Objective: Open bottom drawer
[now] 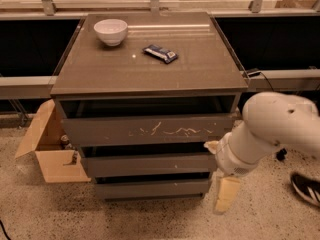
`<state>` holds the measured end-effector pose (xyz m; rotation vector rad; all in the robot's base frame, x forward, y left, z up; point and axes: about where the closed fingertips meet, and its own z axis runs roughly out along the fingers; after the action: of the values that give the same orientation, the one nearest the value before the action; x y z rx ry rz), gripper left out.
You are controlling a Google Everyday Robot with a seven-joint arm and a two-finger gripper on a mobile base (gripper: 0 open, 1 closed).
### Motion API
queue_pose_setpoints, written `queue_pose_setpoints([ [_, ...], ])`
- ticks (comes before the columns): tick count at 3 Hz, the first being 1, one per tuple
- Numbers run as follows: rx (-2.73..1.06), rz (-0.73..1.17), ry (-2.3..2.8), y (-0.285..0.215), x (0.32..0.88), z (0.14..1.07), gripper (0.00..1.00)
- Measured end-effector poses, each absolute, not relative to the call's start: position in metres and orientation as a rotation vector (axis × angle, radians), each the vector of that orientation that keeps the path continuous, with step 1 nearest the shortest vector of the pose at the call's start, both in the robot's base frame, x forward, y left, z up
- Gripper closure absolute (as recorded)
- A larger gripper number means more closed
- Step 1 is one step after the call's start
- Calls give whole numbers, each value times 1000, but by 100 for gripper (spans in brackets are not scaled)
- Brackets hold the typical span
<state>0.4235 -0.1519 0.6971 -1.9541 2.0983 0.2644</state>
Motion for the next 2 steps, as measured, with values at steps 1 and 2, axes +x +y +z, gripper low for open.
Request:
queue_pose_setpoints([
  [1, -1988, 302, 2030, -140, 426, 624, 0],
  [2, -2002, 377, 2005, -129, 426, 574, 0],
])
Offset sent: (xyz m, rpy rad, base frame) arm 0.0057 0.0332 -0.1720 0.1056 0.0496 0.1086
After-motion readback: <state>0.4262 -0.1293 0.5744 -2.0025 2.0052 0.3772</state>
